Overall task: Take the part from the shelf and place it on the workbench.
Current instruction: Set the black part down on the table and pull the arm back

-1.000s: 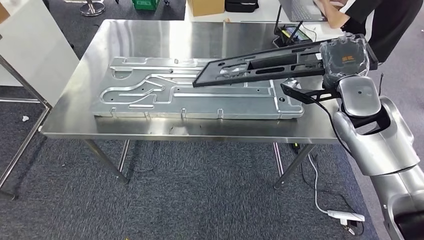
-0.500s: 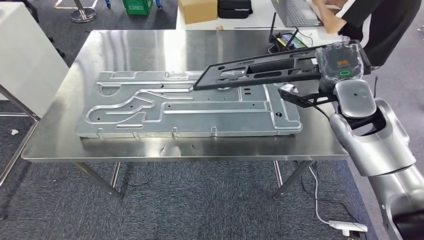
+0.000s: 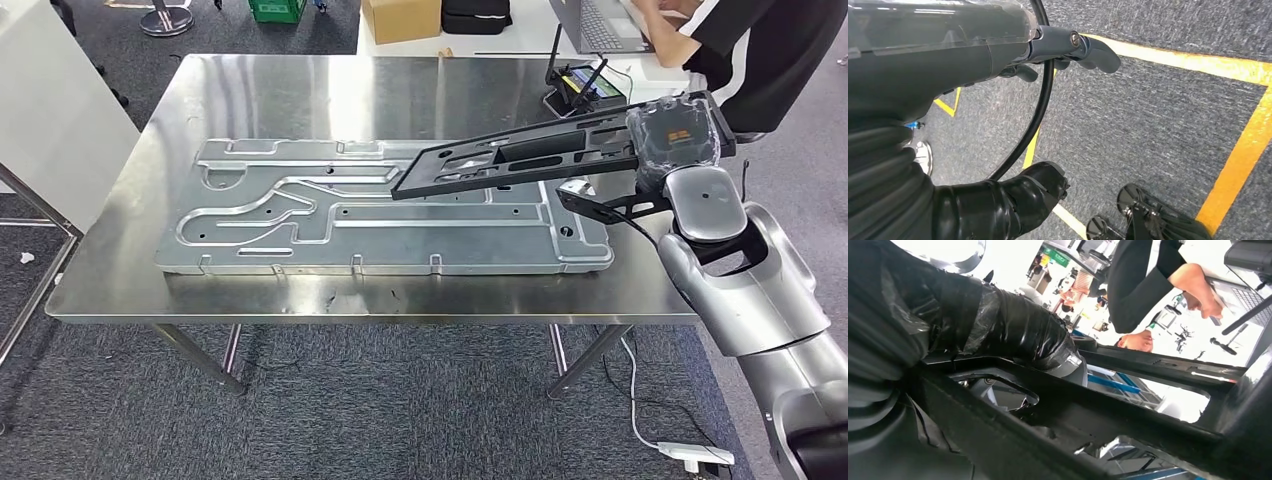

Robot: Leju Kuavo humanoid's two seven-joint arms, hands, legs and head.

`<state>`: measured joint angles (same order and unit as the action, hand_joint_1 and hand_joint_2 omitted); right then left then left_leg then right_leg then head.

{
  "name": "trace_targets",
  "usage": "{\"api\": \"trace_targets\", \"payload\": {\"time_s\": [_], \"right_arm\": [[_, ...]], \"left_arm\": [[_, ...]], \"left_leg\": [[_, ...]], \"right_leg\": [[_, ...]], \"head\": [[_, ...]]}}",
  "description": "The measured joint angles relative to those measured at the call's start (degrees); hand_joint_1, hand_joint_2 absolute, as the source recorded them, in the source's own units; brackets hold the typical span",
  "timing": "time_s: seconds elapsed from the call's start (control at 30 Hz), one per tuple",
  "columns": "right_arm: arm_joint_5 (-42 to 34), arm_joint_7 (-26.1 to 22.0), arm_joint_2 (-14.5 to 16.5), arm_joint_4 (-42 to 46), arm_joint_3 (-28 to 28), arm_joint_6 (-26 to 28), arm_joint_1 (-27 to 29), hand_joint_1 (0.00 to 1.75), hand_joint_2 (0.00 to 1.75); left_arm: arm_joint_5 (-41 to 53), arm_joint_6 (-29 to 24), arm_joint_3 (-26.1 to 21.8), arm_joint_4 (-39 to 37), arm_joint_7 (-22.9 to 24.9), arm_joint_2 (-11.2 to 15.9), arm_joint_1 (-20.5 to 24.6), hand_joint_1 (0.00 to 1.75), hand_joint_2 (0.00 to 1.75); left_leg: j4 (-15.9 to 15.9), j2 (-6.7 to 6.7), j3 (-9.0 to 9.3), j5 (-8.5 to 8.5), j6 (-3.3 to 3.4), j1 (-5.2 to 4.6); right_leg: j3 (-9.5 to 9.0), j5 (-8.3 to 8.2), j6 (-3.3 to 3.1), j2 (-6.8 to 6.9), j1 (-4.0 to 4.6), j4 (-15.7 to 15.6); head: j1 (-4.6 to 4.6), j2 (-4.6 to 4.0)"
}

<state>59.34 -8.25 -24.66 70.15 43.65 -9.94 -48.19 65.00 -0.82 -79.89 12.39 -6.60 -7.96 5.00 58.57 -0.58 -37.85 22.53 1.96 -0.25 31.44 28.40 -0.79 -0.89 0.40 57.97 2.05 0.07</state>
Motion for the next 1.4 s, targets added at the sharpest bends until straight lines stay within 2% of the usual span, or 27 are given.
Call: {"api": "trace_targets", "payload": {"time_s": [0.23, 0.37, 0.43, 0.57, 0.93, 1.4], "right_arm": [[-0.54, -0.15, -0.33, -0.79, 1.2, 0.26, 1.03, 1.75, 1.75], [-0.58, -0.14, 0.24, -1.75, 2.16, 1.0, 1.54, 0.0, 0.0], [-0.59, -0.13, 0.55, -2.17, 2.51, 1.42, 1.78, 0.0, 0.0], [-0.62, -0.1, 1.04, -2.89, 2.94, 2.03, 2.31, 0.0, 0.0], [-0.78, -0.06, 3.3, -4.26, 3.18, 2.86, 3.19, 0.0, 0.0], [-1.13, -0.05, 3.58, -4.56, 3.16, 3.78, 5.68, 0.0, 0.0]], "left_arm": [[-0.07, 0.06, 0.0, 0.0, -0.58, 0.0, 0.01, 0.0, 1.75], [0.2, -0.15, 0.03, 0.0, -0.82, 0.0, 0.03, 0.0, 1.75], [0.55, -0.37, 0.14, 0.0, -0.77, 0.0, 0.03, 0.0, 1.75], [0.82, -0.75, 0.34, 0.0, -0.25, 0.0, 0.02, 0.0, 0.0], [0.02, -1.75, 0.33, 0.0, 0.22, 0.0, 0.09, 0.0, 0.0], [-0.33, -2.25, 0.31, 0.0, -1.97, -0.02, 0.08, 0.0, 0.0]], "left_leg": [[0.0, 0.06, 0.16, -0.05, 0.02, 0.02], [0.0, 0.06, 0.19, -0.06, 0.0, 0.07], [0.0, 0.06, 0.2, -0.07, -0.02, 0.1], [-0.01, 0.05, 0.2, -0.08, -0.03, 0.16], [-0.03, 0.06, 0.24, -0.14, -0.13, 0.24], [-0.03, 0.06, 0.28, -0.15, -0.14, 0.24]], "right_leg": [[-0.08, -0.02, 0.04, 0.0, 0.05, 0.13], [-0.06, -0.01, 0.04, 0.0, 0.11, 0.21], [-0.05, 0.01, 0.05, 0.0, 0.13, 0.24], [-0.05, 0.02, 0.06, 0.0, 0.18, 0.26], [-0.07, 0.03, 0.05, 0.0, 0.25, 0.29], [-0.11, 0.02, 0.06, 0.0, 0.25, 0.29]], "head": [[0.0, 0.0], [-0.01, 0.0], [-0.01, 0.0], [0.0, 0.0], [0.0, 0.0], [0.0, 0.01]]}}
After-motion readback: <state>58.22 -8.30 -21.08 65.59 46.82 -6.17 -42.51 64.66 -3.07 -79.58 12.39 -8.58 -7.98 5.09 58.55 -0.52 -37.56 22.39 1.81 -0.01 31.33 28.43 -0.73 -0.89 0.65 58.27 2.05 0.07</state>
